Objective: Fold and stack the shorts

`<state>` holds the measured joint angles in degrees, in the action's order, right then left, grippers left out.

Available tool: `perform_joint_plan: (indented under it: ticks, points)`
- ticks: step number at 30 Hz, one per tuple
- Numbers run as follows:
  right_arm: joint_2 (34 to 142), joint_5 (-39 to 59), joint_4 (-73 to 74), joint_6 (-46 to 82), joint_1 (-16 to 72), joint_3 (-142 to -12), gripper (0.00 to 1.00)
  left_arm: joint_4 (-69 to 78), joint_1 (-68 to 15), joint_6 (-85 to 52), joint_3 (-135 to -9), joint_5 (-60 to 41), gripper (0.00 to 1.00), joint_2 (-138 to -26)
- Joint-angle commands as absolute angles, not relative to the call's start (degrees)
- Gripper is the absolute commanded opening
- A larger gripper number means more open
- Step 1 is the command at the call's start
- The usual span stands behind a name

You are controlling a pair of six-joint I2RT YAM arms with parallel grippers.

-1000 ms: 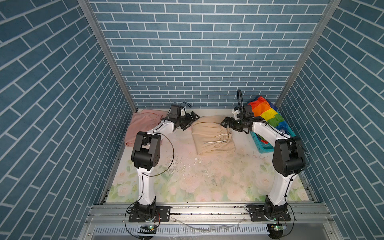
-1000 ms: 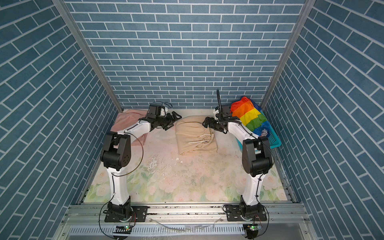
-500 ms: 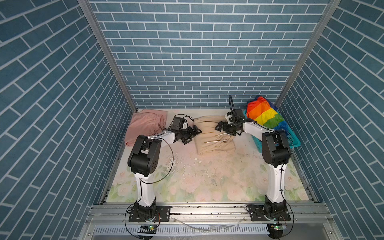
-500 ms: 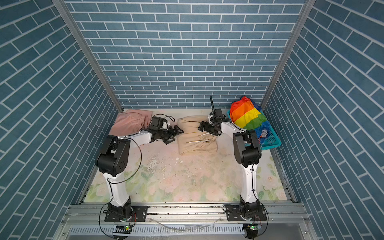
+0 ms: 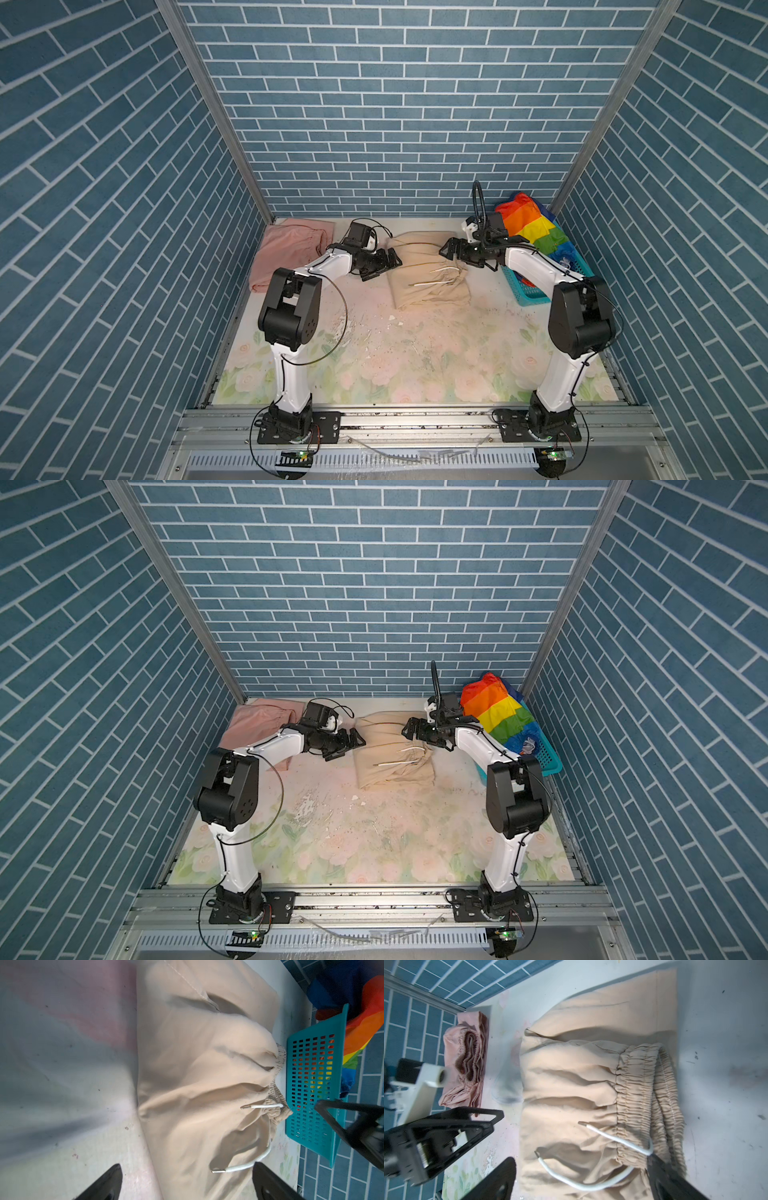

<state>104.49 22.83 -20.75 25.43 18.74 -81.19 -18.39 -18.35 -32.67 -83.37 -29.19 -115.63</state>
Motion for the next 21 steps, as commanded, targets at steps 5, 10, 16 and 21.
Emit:
perform_joint_plan:
  ticks: [5, 10, 16, 21]
  points:
    - [98.2, 20.9, -21.6, 24.1, 18.6, -75.8, 0.98, -24.2, -19.3, -29.3, -90.2, -26.2, 0.95, -122.8]
    - [95.5, 20.7, -21.7, 24.2, 18.5, -73.5, 0.99, -24.7, -19.6, -29.3, -93.0, -26.2, 0.86, -126.0]
    - [93.1, 20.7, -21.7, 24.6, 18.3, -71.8, 0.98, -26.6, -21.1, -27.7, -96.6, -25.5, 0.62, -129.7]
    - [91.2, 20.1, -21.8, 24.5, 18.1, -70.5, 0.98, -26.5, -22.1, -27.1, -97.6, -24.5, 0.32, -131.1]
